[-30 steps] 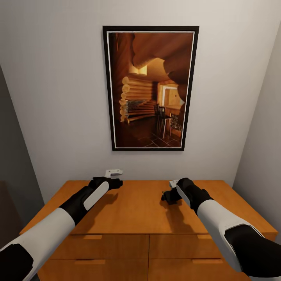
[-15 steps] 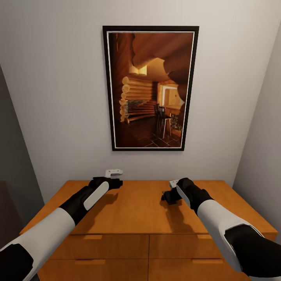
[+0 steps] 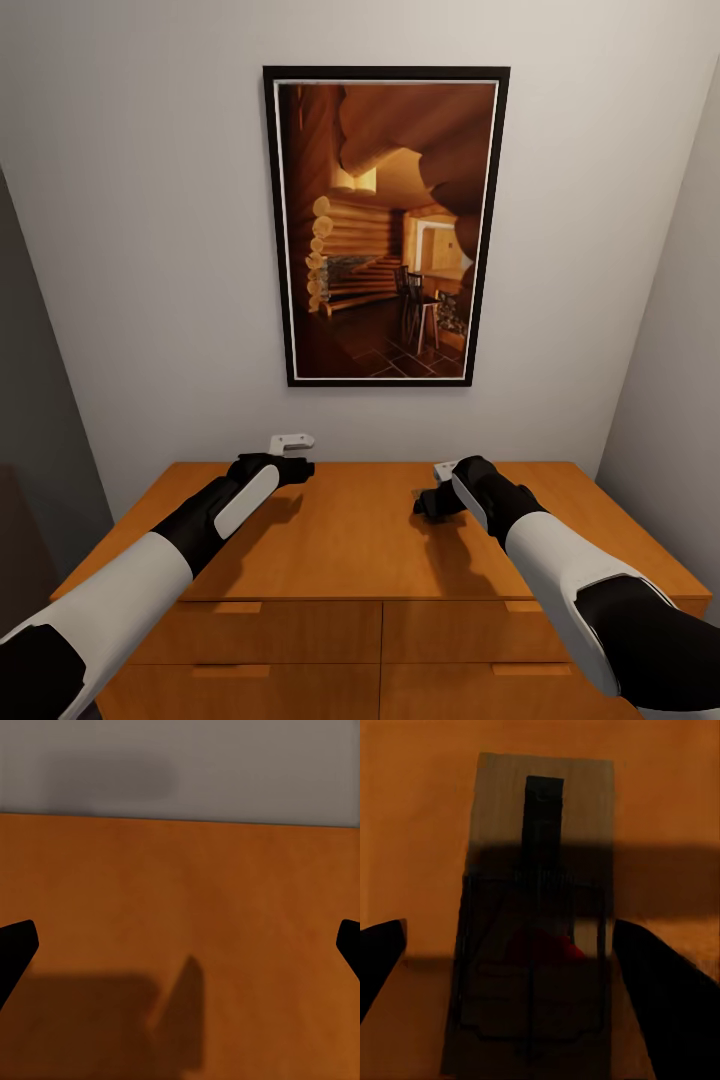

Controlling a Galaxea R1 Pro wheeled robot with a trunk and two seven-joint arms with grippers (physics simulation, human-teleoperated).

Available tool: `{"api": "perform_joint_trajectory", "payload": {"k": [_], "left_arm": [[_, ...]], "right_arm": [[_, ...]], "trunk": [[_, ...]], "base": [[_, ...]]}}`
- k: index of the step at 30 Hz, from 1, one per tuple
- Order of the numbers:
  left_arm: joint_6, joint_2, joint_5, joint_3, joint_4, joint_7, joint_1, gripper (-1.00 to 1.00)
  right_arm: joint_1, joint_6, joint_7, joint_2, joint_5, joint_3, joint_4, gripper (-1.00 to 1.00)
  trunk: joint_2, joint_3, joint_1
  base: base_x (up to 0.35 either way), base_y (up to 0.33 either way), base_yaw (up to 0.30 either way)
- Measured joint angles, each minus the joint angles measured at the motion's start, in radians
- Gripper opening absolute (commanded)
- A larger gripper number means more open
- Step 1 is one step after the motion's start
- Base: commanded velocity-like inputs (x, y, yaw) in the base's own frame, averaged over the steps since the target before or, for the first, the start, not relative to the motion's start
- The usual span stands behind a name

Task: Take the four mousetraps from the cabinet in the bathroom and place them on the bathroom floor. Make sure all four end up on the same floor surface, and ensure that at least two of them are either under or directly next to the same bathroom sink.

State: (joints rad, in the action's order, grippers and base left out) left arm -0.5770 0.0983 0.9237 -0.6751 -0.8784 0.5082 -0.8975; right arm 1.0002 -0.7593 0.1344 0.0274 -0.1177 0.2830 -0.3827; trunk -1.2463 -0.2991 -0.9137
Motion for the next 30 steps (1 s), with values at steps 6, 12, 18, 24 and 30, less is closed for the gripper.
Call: {"api": "perform_joint_trajectory", "payload": {"k": [6, 12, 18, 24, 30], "left_arm": [[0.000, 0.000, -0.001, 0.000, 0.000, 0.000, 0.000, 1.00], [0.000, -0.001, -0.001, 0.000, 0.000, 0.000, 0.000, 1.00], [0.000, -0.001, -0.002, -0.001, 0.000, 0.000, 0.000, 1.00], [0.000, -0.002, -0.001, -0.001, 0.000, 0.000, 0.000, 1.00], [0.000, -0.002, -0.002, -0.001, 0.000, 0.000, 0.000, 1.00]], "right_arm": [[0.000, 0.001, 0.001, 0.000, 0.015, 0.004, -0.003, -1.00], [0.000, 0.001, 0.001, 0.000, 0.014, 0.004, -0.002, -1.00], [0.000, 0.003, 0.001, 0.000, 0.014, 0.004, -0.001, -1.00], [0.000, 0.002, 0.000, 0.000, 0.012, 0.002, -0.001, -1.00], [0.000, 0.002, 0.000, 0.000, 0.012, 0.002, -0.001, -1.00]], "trunk": [[0.000, 0.000, 0.000], [0.000, 0.000, 0.000], [0.000, 0.000, 0.000], [0.000, 0.000, 0.000], [0.000, 0.000, 0.000]], "base": [[0.000, 0.000, 0.000], [0.000, 0.000, 0.000], [0.000, 0.000, 0.000], [0.000, 0.000, 0.000], [0.000, 0.000, 0.000]]}}
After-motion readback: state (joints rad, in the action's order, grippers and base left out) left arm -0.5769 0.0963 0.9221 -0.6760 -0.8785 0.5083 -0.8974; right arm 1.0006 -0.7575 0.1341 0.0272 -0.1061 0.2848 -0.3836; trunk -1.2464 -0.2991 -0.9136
